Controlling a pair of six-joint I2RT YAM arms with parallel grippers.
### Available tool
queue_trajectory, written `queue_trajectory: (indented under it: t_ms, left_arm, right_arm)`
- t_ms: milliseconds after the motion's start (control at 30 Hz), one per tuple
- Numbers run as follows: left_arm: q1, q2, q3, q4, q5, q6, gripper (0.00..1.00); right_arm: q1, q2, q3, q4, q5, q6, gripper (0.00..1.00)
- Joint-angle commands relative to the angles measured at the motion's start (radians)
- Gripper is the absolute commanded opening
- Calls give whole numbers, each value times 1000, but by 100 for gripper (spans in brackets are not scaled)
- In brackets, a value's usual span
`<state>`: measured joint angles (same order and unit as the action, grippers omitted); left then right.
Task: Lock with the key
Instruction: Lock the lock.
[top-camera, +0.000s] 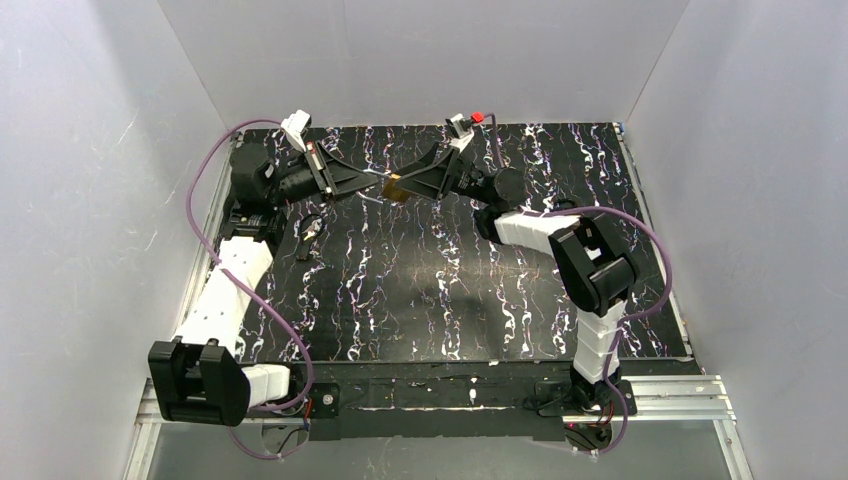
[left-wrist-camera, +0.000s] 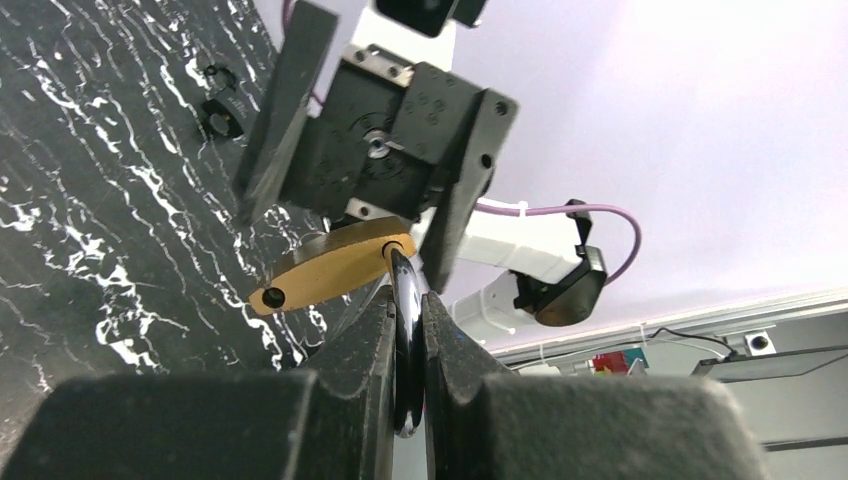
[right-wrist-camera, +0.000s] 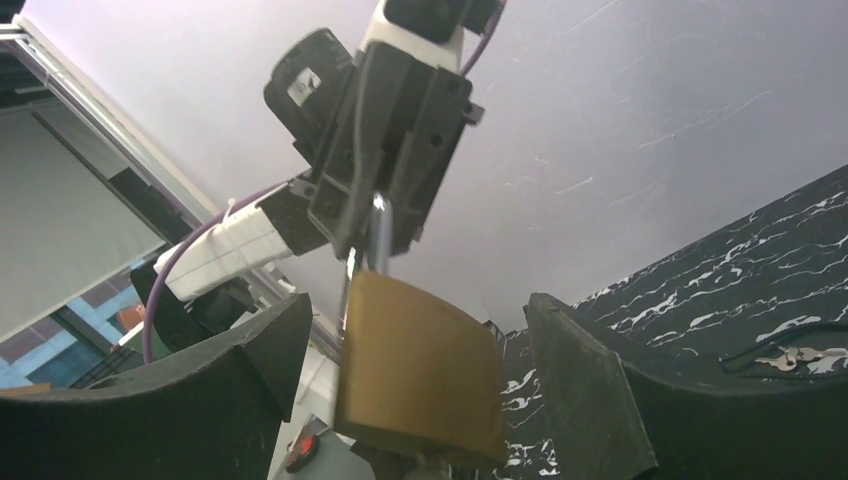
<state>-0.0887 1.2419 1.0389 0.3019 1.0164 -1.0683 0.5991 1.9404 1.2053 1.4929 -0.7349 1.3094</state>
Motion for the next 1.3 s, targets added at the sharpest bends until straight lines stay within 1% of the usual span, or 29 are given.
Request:
queue_trajectory:
  t_ms: [0, 233, 367, 467, 633, 767, 833, 967, 1133, 1200, 1267]
  left_arm:
    - [3, -65, 85, 99, 12, -74, 0]
    - [4, -69, 90, 102, -55, -106, 0]
    - [4, -69, 89, 104, -62, -90, 0]
    - [4, -76, 87, 104, -55, -53, 0]
    - [4, -85, 70, 95, -27, 17, 0]
    - [4, -89, 68, 59, -12, 101, 0]
    - [4, -95, 66, 41, -20, 128, 0]
    - [4, -93, 66, 24, -49, 146, 0]
    - [4, -85, 81, 15, -60, 177, 0]
    - [4, -87, 90, -25, -55, 226, 0]
    - [4, -86, 119, -140, -63, 346, 0]
  right_arm:
    - [29, -12, 19, 295, -34, -19, 86]
    - [79, -58, 14, 295, -27, -2, 78]
    - [83, -78, 17, 296, -10, 28, 64]
    - [83, -91, 15, 295, 1, 51, 57]
    - [83, -107, 13, 295, 19, 88, 57]
    - [84, -110, 17, 295, 36, 127, 61]
    - [83, -105, 23, 294, 42, 146, 59]
    - [87, -91, 21, 295, 53, 178, 43]
    - [94, -64, 8, 295, 77, 207, 28]
    - [94, -59, 10, 294, 77, 214, 22]
    - [94, -58, 17, 295, 72, 215, 15]
